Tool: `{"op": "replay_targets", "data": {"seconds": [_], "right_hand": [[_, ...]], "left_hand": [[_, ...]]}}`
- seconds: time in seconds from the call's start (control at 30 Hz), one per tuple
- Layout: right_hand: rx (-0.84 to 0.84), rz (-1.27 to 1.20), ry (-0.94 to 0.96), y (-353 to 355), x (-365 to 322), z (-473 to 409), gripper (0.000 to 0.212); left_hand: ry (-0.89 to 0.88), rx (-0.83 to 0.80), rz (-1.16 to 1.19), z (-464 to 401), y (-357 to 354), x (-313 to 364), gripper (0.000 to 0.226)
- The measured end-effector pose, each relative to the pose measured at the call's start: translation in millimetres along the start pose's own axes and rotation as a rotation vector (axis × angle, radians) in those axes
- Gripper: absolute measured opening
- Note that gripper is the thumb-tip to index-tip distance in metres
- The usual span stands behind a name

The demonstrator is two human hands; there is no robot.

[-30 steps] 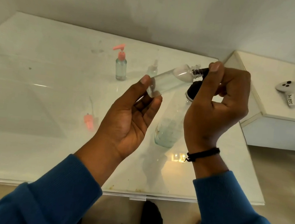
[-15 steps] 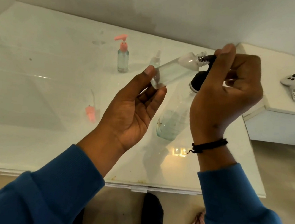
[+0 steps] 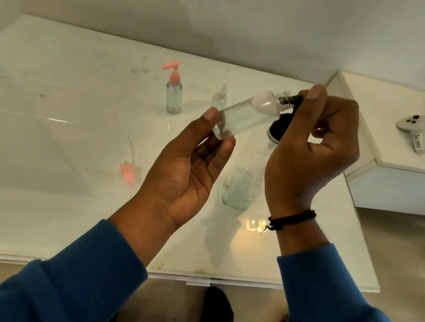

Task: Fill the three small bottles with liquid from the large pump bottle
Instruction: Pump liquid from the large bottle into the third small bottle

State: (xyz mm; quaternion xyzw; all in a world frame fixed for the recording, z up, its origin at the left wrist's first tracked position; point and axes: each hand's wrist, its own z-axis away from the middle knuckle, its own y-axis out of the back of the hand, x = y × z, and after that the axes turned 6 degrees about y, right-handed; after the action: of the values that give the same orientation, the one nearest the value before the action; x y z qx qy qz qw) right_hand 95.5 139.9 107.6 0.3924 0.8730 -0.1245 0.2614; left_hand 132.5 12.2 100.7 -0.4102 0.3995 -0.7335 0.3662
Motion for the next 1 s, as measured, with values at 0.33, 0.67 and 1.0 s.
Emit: {"op": "replay_targets", "data": {"seconds": [0.33,0.67,1.0], "right_hand": [[0.009,-0.031,-0.007,1.0,1.0,-4.2,0.028],[-0.008,-0.021,0.042,2.6,3.4,-2.9,0.027],[-0.008,0.0,0.074,2.8,6.2,-1.0,0.028]], "left_hand": [[-0.005,-0.013,-0.006,-0.5,0.5,-0.3,0.035],[-0.007,-0.001,-0.004,-0.7,-0.6,-0.3,0.035],[-0.001,-0.015,0.009,-0.8,0.2,-0.8,0.029]]}}
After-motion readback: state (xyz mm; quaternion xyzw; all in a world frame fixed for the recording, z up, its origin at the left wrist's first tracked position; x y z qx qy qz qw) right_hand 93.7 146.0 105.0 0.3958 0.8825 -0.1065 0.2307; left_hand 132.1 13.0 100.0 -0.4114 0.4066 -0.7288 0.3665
